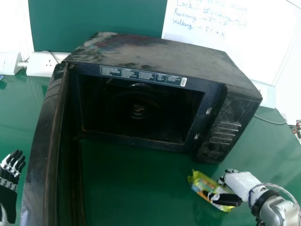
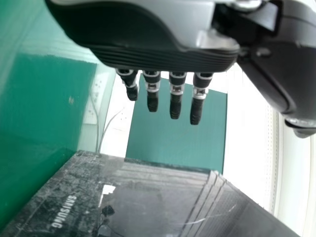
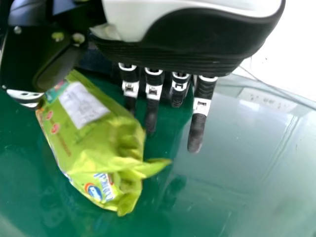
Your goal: Put biscuit inside oven
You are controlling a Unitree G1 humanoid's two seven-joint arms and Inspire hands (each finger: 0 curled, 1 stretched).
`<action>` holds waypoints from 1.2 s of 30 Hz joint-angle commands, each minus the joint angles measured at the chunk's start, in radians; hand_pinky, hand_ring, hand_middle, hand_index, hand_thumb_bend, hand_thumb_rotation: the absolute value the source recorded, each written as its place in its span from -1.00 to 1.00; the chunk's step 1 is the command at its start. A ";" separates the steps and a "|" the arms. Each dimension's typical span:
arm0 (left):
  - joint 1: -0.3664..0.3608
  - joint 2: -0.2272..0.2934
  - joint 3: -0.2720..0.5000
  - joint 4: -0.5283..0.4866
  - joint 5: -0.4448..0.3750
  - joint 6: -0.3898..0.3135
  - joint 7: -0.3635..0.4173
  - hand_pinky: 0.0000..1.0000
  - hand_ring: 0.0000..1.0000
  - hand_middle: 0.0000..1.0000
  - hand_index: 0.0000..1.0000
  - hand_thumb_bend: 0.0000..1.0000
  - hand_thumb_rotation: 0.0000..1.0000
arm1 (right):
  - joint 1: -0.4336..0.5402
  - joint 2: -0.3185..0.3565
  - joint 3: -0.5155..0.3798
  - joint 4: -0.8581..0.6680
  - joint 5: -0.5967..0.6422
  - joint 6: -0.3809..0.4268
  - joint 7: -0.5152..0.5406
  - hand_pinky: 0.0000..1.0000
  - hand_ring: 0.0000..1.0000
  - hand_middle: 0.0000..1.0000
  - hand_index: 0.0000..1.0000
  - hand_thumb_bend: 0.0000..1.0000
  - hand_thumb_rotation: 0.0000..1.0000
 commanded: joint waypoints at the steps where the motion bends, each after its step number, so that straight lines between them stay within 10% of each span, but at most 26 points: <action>1: 0.015 -0.011 0.001 -0.023 0.004 0.020 0.011 0.86 0.68 0.82 0.81 0.80 0.71 | 0.029 0.004 0.003 0.005 0.006 -0.002 0.012 -0.45 -0.10 0.04 0.09 0.03 -1.00; 28: 0.004 -0.024 -0.001 -0.041 -0.099 0.072 -0.072 0.94 0.66 0.83 0.85 0.76 0.69 | 0.002 0.028 -0.060 0.016 0.126 0.009 0.004 -0.46 -0.13 0.04 0.12 -0.01 -1.00; 36: -0.003 -0.024 0.000 -0.040 -0.116 0.081 -0.091 0.51 0.60 0.71 0.84 0.75 0.81 | -0.073 0.039 -0.082 0.094 0.320 -0.008 0.035 -0.47 -0.14 0.06 0.08 -0.01 -1.00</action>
